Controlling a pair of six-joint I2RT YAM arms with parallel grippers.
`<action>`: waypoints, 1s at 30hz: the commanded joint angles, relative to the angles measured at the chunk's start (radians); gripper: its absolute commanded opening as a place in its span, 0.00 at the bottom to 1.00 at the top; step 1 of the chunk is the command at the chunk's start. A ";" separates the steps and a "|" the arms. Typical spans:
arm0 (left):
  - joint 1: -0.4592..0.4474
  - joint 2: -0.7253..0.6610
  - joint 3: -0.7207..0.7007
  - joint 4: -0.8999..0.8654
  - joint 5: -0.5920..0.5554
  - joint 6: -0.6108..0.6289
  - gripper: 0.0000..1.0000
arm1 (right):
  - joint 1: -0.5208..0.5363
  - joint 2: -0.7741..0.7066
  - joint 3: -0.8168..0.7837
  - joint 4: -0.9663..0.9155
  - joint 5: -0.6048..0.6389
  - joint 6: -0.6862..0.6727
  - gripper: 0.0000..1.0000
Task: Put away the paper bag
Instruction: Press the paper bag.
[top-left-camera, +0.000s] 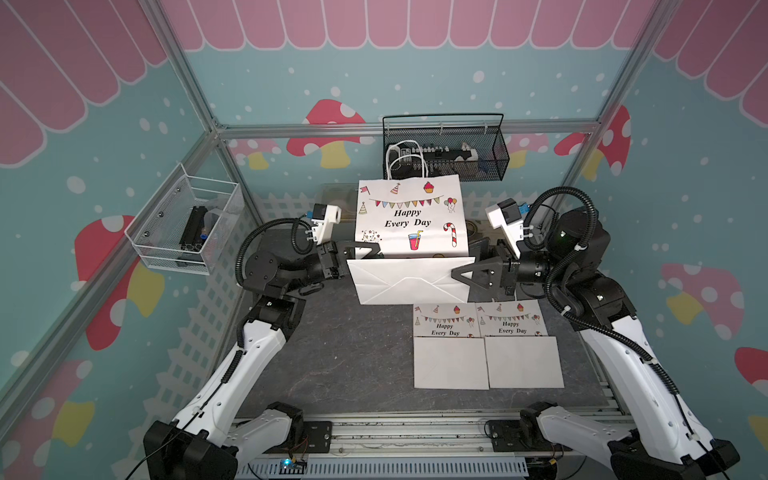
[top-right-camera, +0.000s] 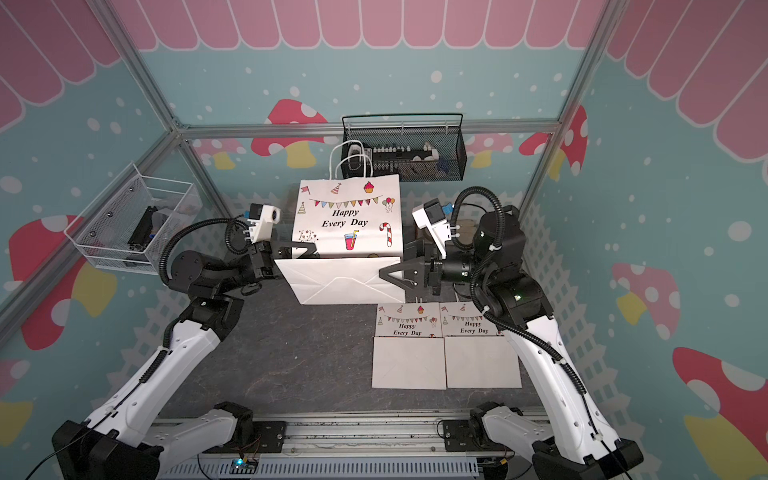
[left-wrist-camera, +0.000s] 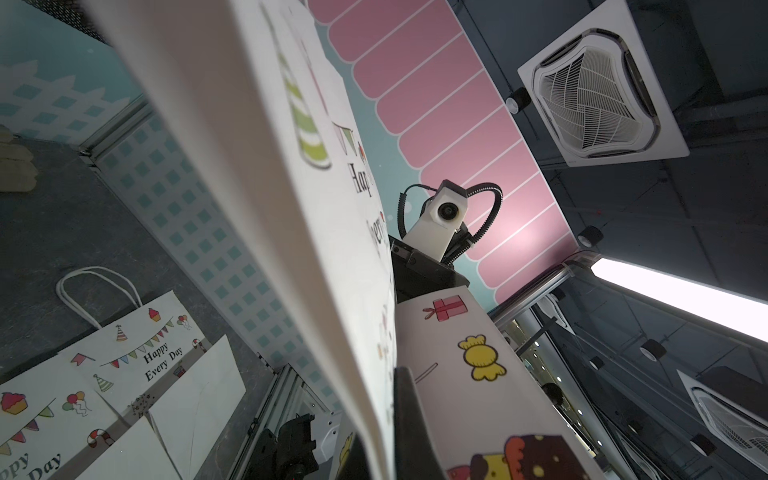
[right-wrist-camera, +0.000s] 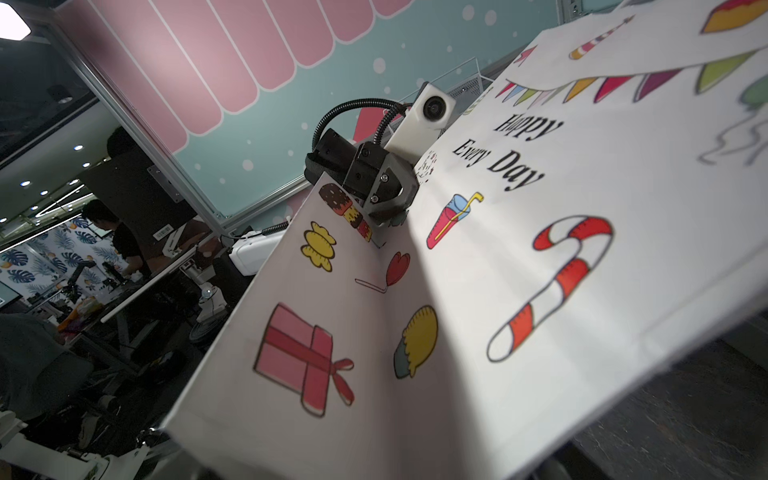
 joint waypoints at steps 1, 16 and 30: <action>-0.031 -0.039 0.047 -0.091 0.050 0.115 0.00 | 0.000 -0.008 -0.012 0.079 0.039 0.033 0.65; -0.059 -0.112 0.078 -0.070 0.036 0.215 0.32 | 0.000 -0.020 -0.036 0.118 0.078 0.072 0.16; -0.070 -0.148 0.107 -0.042 0.013 0.221 0.71 | 0.001 -0.040 -0.038 0.097 0.076 0.074 0.00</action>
